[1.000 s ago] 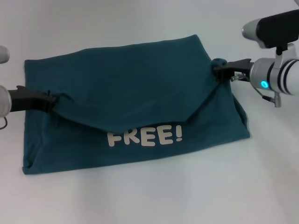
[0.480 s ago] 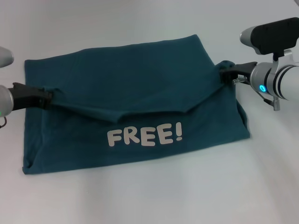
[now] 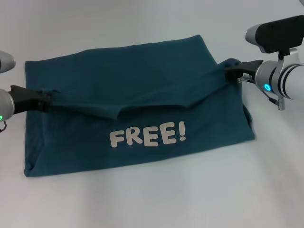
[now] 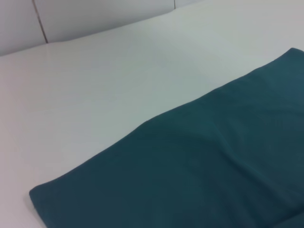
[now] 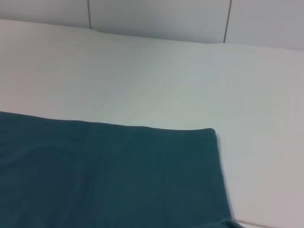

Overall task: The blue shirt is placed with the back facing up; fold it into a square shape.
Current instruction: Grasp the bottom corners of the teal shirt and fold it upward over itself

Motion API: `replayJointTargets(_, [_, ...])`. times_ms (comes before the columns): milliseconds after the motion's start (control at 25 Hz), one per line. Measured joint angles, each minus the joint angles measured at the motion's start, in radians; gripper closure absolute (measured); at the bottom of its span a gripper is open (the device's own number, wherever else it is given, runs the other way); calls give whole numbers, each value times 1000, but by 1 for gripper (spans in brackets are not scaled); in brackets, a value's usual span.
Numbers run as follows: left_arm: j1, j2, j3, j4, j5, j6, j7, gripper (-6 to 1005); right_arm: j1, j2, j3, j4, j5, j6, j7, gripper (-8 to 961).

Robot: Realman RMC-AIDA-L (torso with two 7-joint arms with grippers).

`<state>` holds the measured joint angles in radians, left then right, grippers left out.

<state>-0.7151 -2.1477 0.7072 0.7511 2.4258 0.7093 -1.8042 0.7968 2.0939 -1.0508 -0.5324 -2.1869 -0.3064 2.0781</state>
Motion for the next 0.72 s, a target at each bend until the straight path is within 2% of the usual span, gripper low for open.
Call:
replayJointTargets(440, [3,-4,-3,-15,-18,-26,-10,844,9,0,-10,-1,-1,-63,4,827])
replayJointTargets(560, [3,-4,-2,-17,-18,-27,-9,822,10,0,-10,-6,0,-68,4,702])
replayJointTargets(720, [1,2,-7,-22,-18,-28,-10,652,13,0,-6,-7,1,-65,4,533])
